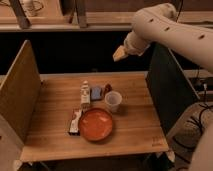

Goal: Move the arm in a circular motion

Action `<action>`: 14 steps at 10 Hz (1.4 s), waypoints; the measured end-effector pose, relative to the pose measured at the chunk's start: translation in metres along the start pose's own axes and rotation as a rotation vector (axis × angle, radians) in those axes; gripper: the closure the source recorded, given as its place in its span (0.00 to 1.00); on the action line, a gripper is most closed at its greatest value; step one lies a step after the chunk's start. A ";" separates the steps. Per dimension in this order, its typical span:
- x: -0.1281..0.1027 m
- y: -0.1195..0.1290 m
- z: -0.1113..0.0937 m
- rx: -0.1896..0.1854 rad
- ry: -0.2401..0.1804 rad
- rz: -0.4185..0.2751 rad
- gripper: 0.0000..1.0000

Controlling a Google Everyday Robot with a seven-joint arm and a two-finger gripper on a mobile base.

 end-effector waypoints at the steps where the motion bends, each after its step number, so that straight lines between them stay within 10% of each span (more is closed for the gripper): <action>1: -0.011 0.018 0.011 -0.009 0.010 -0.013 0.29; 4: -0.026 0.105 0.018 -0.139 0.022 -0.086 0.29; 8: -0.004 0.184 -0.023 -0.334 0.013 -0.209 0.29; 11: 0.023 0.204 -0.054 -0.427 0.010 -0.254 0.29; 14: 0.041 0.178 -0.074 -0.414 -0.006 -0.260 0.29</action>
